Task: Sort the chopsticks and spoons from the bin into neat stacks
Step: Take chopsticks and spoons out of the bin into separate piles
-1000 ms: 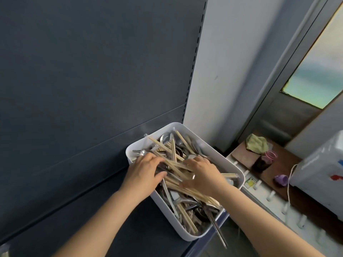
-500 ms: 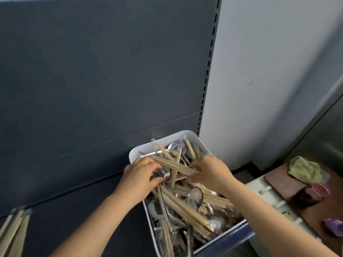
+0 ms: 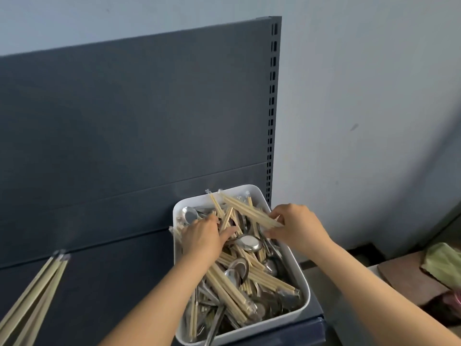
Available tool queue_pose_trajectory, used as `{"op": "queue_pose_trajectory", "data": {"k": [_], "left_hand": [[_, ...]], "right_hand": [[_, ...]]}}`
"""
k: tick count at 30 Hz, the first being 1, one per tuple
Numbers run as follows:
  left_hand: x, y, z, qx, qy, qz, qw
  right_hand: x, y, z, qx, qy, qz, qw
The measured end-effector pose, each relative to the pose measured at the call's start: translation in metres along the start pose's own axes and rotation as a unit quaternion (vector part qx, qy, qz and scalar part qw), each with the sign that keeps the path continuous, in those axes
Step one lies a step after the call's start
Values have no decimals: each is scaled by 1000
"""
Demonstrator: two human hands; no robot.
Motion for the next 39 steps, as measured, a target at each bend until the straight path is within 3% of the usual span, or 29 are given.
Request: {"op": "queue_pose_trajectory", "data": {"k": [3, 9, 17, 22, 29, 39], "left_hand": [[-12, -3, 7, 13, -50, -23, 998], [-45, 7, 8, 214, -92, -133, 963], [-52, -13, 2, 366, -85, -169, 911], [-48, -50, 0, 354, -25, -129, 926], [-23, -100, -1, 419, 9, -37, 907], [12, -161, -50, 549, -36, 185, 814]], "right_hand": [[2, -1, 2, -4, -7, -5, 1000], [-3, -5, 11, -24, 1, 9, 1000], [-17, -8, 15, -50, -5, 51, 997], [-26, -17, 2, -81, -37, 77, 993], [-32, -20, -17, -117, -80, 97, 985], [-30, -14, -56, -126, -127, 86, 980]]}}
Point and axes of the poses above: each hand's wrist, its own x-axis away from the middle knuckle, its own y-axis out of the palm, z = x × y, the point moved 2 cm from there along -x, towards the middle knuckle, and after that the axes turned 4 degrees about -y, right-handed, at the moved point
